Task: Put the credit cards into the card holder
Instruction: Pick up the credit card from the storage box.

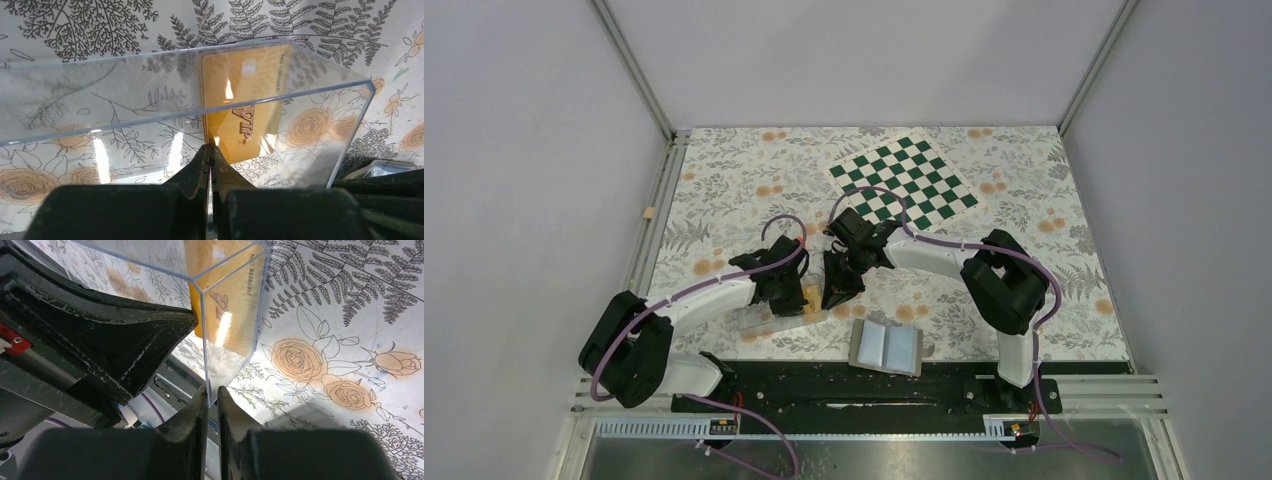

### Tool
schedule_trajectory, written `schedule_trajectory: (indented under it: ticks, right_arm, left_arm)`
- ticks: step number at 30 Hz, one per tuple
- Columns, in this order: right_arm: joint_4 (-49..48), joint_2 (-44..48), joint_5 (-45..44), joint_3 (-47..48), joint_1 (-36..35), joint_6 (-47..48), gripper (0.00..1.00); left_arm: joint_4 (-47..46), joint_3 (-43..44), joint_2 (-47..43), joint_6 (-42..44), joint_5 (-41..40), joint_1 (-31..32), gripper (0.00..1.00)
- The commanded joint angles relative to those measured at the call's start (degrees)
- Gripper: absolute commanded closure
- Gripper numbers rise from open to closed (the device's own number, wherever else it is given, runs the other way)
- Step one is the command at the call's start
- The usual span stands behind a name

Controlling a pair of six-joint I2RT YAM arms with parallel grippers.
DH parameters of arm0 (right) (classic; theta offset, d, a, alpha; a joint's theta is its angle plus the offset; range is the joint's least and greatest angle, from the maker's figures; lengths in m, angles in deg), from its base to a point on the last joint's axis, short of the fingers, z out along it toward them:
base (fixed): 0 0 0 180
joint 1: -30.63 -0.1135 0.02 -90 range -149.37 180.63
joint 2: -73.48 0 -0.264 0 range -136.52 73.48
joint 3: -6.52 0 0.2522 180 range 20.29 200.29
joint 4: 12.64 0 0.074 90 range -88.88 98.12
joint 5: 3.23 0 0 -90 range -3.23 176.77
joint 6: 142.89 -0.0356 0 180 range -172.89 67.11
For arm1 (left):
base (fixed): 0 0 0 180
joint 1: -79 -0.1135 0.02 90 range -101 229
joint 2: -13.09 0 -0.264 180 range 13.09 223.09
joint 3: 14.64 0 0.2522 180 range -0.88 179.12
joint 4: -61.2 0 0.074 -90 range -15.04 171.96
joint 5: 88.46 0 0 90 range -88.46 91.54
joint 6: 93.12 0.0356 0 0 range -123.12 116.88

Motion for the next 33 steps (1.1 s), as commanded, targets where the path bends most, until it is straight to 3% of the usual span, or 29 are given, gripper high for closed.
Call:
schedule_trajectory:
  ticks: [1,10,24,28,33]
  right_arm:
    - [-2.0,1.1,2.3,1.0,-1.1,-0.6,0.85]
    - [-2.0,1.0,2.4,0.9,-1.2,-0.6,0.85]
    - [-2.0,1.1,2.4,0.7,-1.2,-0.5,0.85]
    - [-2.0,1.1,2.4,0.7,-1.2,-0.5,0.85]
    - [-2.0,1.2,2.5,0.5,-1.2,-0.4,0.85]
  left_arm:
    - [-1.3,3.6,1.8,1.6,1.5,0.6,1.0]
    - [-0.5,6.4,4.5,3.0,1.5,1.6,1.0]
    - [0.4,5.9,-0.4,1.2,-0.8,2.3,1.0]
    - [4.0,5.7,1.0,0.8,-5.4,2.2,0.74]
    - [5.6,4.6,4.0,0.4,-7.8,1.8,0.72]
